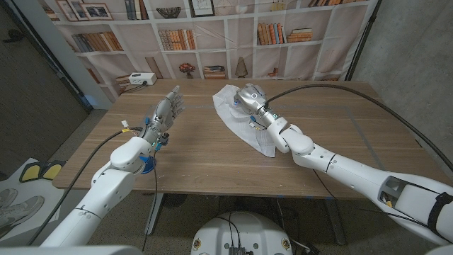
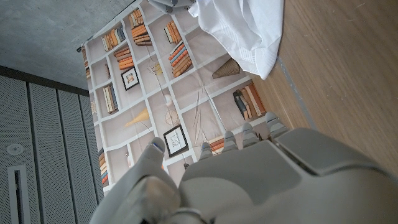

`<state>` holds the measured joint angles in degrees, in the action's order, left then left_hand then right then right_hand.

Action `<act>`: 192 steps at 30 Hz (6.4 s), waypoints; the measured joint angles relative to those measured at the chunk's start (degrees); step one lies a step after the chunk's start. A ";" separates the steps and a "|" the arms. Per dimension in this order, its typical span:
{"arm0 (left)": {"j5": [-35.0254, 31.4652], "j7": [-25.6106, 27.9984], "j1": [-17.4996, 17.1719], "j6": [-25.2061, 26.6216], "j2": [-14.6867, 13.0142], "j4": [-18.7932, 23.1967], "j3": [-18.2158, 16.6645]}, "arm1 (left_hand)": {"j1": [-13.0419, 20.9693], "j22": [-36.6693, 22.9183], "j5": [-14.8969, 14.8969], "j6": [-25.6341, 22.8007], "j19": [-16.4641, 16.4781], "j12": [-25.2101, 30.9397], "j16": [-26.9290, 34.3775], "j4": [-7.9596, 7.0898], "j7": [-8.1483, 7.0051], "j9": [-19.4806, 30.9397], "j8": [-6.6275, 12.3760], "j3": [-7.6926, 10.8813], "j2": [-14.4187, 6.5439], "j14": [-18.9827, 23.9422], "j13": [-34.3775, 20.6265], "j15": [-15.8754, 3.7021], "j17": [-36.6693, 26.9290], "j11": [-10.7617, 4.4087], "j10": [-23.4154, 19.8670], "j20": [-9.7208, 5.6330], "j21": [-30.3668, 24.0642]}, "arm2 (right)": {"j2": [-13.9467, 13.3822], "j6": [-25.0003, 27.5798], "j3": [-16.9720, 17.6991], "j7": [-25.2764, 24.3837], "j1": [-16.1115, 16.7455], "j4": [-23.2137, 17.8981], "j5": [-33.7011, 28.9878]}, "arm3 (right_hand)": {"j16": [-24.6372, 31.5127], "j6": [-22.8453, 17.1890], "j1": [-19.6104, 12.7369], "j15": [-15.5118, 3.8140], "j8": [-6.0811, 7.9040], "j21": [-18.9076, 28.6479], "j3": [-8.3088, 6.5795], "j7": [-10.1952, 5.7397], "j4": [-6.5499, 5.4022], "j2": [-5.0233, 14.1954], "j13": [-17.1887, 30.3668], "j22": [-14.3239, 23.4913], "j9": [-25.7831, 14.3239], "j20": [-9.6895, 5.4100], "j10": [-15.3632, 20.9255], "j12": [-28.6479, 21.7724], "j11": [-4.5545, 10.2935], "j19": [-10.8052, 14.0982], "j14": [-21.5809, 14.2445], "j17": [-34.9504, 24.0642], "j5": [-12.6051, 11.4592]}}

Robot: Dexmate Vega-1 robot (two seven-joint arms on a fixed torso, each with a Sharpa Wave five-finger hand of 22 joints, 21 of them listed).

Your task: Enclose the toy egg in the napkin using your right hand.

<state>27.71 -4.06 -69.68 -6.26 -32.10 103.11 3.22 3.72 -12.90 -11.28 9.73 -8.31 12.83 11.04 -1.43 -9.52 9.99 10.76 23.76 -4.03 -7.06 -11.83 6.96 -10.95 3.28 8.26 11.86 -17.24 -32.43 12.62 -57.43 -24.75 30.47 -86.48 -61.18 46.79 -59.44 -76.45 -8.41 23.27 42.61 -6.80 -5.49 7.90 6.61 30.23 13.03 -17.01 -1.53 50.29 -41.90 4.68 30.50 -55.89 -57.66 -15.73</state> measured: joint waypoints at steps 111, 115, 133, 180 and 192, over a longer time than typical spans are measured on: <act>3.05 -9.67 10.53 -3.09 -0.06 -12.73 4.69 | 0.00 0.00 0.00 0.00 0.00 0.00 0.00 -0.16 0.00 0.00 0.00 -0.16 0.00 0.00 0.00 0.00 0.00 0.00 0.00 0.00 0.00 | -18.49 39.51 8.14 38.88 11.89 -40.25 38.78 | -36.00 61.37 42.66 12.58 -13.12 -19.34 17.66 10.31 -13.31 -8.64 -8.29 -1.45 3.45 12.60 -59.24 30.69 -11.83 -39.08 62.00 21.84 -3.14; 3.14 -9.98 10.88 -3.28 -0.06 -13.32 4.82 | 0.00 0.00 0.00 0.00 0.00 0.00 0.00 -0.16 0.00 0.00 0.00 -0.16 0.00 0.00 0.00 0.00 0.00 0.00 0.00 0.00 0.00 | -18.48 44.10 3.53 43.29 8.46 -41.03 34.29 | -36.00 64.33 42.45 12.71 -13.12 -20.08 18.44 10.85 -13.19 -8.85 -8.27 -1.42 3.69 12.78 -60.13 30.90 -11.95 -40.23 63.77 21.84 -3.79; 3.60 -10.65 11.78 -3.69 -0.12 -14.75 5.02 | 0.00 0.00 0.00 0.00 0.00 0.00 0.00 -0.16 0.00 0.00 0.00 -0.16 0.00 0.00 0.00 0.00 0.00 0.00 0.00 0.00 0.00 | -14.73 50.86 -14.72 57.92 -1.58 -39.66 9.64 | -34.88 61.88 39.46 10.70 -11.18 -20.22 19.65 9.49 -11.87 -9.61 -7.75 -1.15 3.71 11.97 -59.49 28.02 -10.07 -39.41 62.52 22.56 -5.29; 4.08 -11.21 12.67 -3.71 -0.49 -16.16 4.73 | 0.00 0.00 0.00 0.00 0.00 0.00 0.00 -0.16 0.00 0.00 0.00 -0.16 0.00 0.00 0.00 0.00 0.00 0.00 0.00 0.00 0.00 | -2.85 28.02 7.59 38.19 21.08 -25.21 -8.74 | -1.32 5.70 -0.28 -0.53 5.77 0.22 3.21 1.22 -1.96 3.67 -6.99 0.17 -0.15 -1.29 -0.17 5.26 -1.62 -0.80 -1.72 5.17 -3.91; 4.16 -11.23 12.58 -3.74 -0.48 -16.23 4.72 | 0.00 0.00 0.00 0.00 0.00 0.00 0.00 -0.16 0.00 0.00 0.00 -0.16 0.00 0.00 0.00 0.00 0.00 0.00 0.00 0.00 0.00 | -1.02 26.48 10.76 18.52 23.58 -24.10 -8.08 | -2.30 5.98 -0.40 -0.63 6.00 0.65 2.92 0.94 -2.26 3.66 -6.98 0.17 -0.70 -1.43 -0.17 5.26 -1.62 -1.86 -1.61 4.20 -3.50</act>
<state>31.87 -15.29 -57.10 -10.01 -32.58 86.88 7.93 3.72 -12.90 -11.28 9.73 -8.31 12.83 11.04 -1.58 -9.52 9.99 10.76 23.60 -4.03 -7.06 -11.84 6.96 -10.96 3.28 8.26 11.86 -17.24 -33.45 39.10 -46.67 -6.23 54.05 -110.58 -69.26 44.49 -53.46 -76.86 -9.04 29.27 43.26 -3.88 -4.55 5.64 10.28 23.24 13.20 -17.71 -2.96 50.11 -36.64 3.06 28.65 -57.50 -53.46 -19.23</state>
